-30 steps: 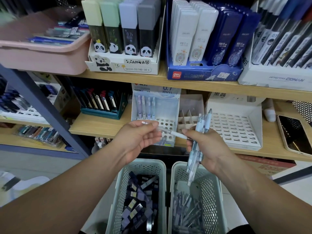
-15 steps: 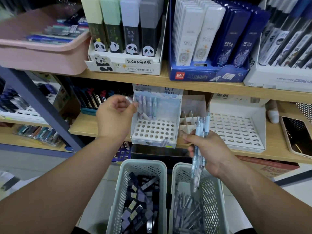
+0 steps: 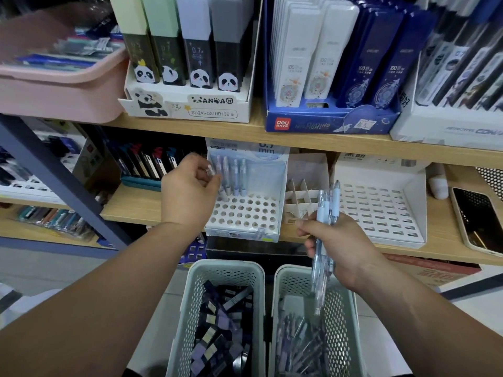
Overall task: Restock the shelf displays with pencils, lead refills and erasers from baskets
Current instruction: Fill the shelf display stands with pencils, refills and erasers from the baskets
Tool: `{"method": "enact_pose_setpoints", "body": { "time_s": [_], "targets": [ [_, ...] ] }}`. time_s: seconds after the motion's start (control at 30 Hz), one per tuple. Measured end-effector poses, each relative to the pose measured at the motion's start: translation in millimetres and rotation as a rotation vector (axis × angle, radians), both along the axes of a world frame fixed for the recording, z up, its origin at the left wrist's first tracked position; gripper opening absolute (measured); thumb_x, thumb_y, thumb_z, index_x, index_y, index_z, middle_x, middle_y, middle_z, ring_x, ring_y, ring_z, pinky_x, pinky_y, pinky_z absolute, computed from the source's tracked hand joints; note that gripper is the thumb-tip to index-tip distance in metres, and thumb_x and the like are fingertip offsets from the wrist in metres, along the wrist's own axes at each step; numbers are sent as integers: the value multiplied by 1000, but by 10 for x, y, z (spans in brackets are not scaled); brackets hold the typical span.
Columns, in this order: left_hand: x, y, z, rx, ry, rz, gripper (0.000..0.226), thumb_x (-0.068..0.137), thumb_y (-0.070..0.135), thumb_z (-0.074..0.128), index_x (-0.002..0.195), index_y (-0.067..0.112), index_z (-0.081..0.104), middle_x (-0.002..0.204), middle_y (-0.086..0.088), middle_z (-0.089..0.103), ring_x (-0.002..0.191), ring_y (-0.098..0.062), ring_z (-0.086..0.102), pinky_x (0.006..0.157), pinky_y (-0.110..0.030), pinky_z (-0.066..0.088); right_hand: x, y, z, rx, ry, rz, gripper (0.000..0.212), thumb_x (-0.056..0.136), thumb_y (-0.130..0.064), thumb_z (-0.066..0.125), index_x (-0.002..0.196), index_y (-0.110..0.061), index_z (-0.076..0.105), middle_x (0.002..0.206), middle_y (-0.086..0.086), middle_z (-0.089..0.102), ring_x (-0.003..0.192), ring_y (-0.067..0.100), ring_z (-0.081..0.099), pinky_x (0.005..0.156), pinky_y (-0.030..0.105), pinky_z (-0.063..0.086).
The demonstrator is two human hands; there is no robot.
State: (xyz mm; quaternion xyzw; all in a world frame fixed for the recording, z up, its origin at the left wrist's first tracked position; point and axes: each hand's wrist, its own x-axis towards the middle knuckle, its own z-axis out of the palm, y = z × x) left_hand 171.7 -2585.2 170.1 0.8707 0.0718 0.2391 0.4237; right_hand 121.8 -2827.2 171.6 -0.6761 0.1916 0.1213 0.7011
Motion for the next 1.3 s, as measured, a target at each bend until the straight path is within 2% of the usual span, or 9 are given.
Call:
{"method": "enact_pose_setpoints", "body": {
  "time_s": [0.1, 0.3, 0.53, 0.77, 0.93, 1.0, 1.07, 1.13, 1.3],
  "targets": [
    [-3, -35, 0, 22, 19, -14, 27, 86, 14, 73, 108, 21, 58, 71, 9, 62, 66, 0, 60, 58, -15, 46, 7, -20, -3, 3, -2, -1, 14, 85, -7, 77, 85, -9, 63, 76, 11, 70, 51, 14, 55, 54, 30, 50],
    [22, -65, -59, 133, -1, -43, 19, 89, 17, 72, 100, 20, 58, 77, 7, 63, 72, -20, 64, 70, -34, 55, 16, -52, -4, -3, -6, 6, 13, 85, -8, 77, 87, -7, 65, 76, 11, 70, 51, 14, 56, 54, 29, 51],
    [35, -76, -104, 213, -53, -61, 15, 92, 17, 66, 106, 16, 61, 78, 12, 61, 69, -25, 66, 67, -35, 54, 27, -92, -3, 6, -13, 10, 9, 86, -8, 76, 86, -5, 67, 74, 10, 71, 53, 15, 56, 52, 29, 48],
    [68, -87, -119, 276, 3, -82, 19, 92, 16, 62, 111, 14, 57, 84, -1, 70, 73, -31, 67, 67, -43, 56, 11, -90, 9, 68, -25, 65, 15, 86, -13, 77, 84, -7, 64, 72, 8, 67, 54, 15, 56, 54, 29, 48],
    [49, -85, -80, 300, 2, -81, 31, 86, 23, 69, 111, 18, 53, 100, -2, 62, 81, -23, 59, 64, -32, 45, -5, -63, 10, 98, -30, 115, 25, 86, -25, 78, 82, -11, 58, 66, 4, 58, 57, 17, 55, 63, 34, 50],
    [-25, -154, -18, 283, -13, -119, 26, 84, 26, 72, 102, 17, 54, 95, 0, 58, 79, -18, 55, 65, -32, 44, -17, -44, 13, 107, -44, 114, 23, 87, -23, 77, 80, -15, 57, 61, 2, 55, 57, 18, 54, 66, 36, 50],
    [-155, -273, 47, 177, 23, -235, 19, 86, 28, 73, 89, 18, 57, 80, 3, 59, 71, -16, 56, 65, -35, 50, -33, -10, 17, 71, -71, 140, 21, 87, -21, 77, 79, -15, 59, 58, -1, 54, 57, 18, 52, 62, 34, 50],
    [-329, -425, 130, -58, 159, -379, 16, 88, 30, 73, 81, 20, 63, 70, 3, 63, 63, -14, 59, 63, -37, 53, -63, 48, 22, 25, -106, 200, 23, 85, -24, 81, 85, -11, 62, 58, -1, 54, 57, 18, 50, 57, 32, 47],
    [-628, -713, 124, -412, 381, -541, 12, 86, 22, 78, 83, 12, 71, 73, -9, 66, 61, -16, 59, 61, -40, 52, -179, 228, 47, -115, -187, 370, 12, 82, -14, 80, 83, -17, 69, 55, -7, 61, 50, 6, 52, 53, 21, 43]
  ]
}}
